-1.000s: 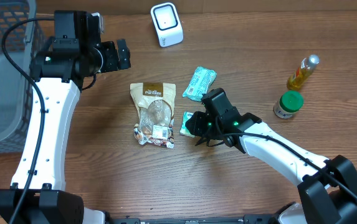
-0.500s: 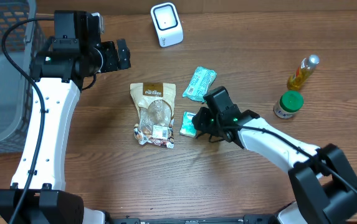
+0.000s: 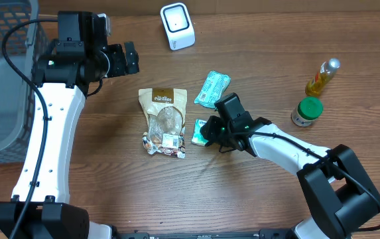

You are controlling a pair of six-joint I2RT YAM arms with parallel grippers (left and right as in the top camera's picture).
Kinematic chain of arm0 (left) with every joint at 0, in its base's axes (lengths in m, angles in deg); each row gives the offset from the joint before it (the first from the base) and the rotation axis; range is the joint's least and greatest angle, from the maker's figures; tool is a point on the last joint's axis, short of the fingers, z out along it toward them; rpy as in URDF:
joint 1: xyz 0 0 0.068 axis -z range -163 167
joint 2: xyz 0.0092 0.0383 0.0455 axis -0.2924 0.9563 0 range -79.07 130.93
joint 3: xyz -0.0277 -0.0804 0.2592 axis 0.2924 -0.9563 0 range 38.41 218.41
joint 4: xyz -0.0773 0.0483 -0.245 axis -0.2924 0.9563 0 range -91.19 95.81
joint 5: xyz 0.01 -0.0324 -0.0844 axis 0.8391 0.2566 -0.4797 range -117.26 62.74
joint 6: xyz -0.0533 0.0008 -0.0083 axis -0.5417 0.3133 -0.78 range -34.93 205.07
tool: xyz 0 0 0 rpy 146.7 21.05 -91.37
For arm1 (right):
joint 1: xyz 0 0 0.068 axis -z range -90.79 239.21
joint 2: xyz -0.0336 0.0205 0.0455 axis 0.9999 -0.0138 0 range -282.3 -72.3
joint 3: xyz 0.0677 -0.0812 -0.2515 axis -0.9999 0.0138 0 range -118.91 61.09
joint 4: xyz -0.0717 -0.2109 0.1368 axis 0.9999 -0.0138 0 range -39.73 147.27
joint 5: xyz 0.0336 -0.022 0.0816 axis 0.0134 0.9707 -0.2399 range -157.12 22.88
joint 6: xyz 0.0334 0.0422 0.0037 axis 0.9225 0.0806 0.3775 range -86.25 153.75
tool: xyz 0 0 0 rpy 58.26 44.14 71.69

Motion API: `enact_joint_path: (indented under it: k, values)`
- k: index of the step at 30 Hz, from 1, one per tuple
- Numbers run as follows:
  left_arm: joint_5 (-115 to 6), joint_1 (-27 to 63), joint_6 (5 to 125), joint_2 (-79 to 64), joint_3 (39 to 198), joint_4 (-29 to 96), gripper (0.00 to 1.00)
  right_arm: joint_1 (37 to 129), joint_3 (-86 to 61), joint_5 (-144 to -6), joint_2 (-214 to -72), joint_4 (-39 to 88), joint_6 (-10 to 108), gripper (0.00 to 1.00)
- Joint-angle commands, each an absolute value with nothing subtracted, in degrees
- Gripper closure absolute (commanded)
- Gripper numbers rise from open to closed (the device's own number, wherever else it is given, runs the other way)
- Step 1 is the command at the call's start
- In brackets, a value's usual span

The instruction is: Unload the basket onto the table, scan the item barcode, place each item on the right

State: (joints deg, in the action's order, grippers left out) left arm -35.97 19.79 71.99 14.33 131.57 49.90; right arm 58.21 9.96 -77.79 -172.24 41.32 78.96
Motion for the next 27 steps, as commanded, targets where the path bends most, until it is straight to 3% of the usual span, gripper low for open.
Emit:
enact_joint_path:
  k: [1,5,10,18,20,27]
  values:
    - [-35.64,20.03,73.33,14.36,132.27,49.82,0.0,58.29,10.33,-77.68,-173.31,41.59,78.99,0.65]
    - [-35.64,20.03,73.33,14.36,132.29,49.82,0.01,58.4,10.33,-77.68,-174.93,41.85,80.47,0.67]
    - [-35.64,20.03,73.3,14.36,132.29,49.82,0.0,58.71,10.33,-77.7,-175.34,42.02,80.47,0.83]
    - [-35.64,20.03,73.33,14.36,132.29,49.82,0.0,60.33,10.11,-80.17,-174.56,41.26,79.05,0.96]
    - [-35.64,20.03,73.33,14.36,132.29,49.82,0.01,62.27,9.98,-85.55,-173.16,40.56,75.47,0.96]
    - [-35.64,20.03,73.33,14.36,132.29,49.82,0.0,73.81,9.98,-124.85,-164.59,40.69,54.99,0.96]
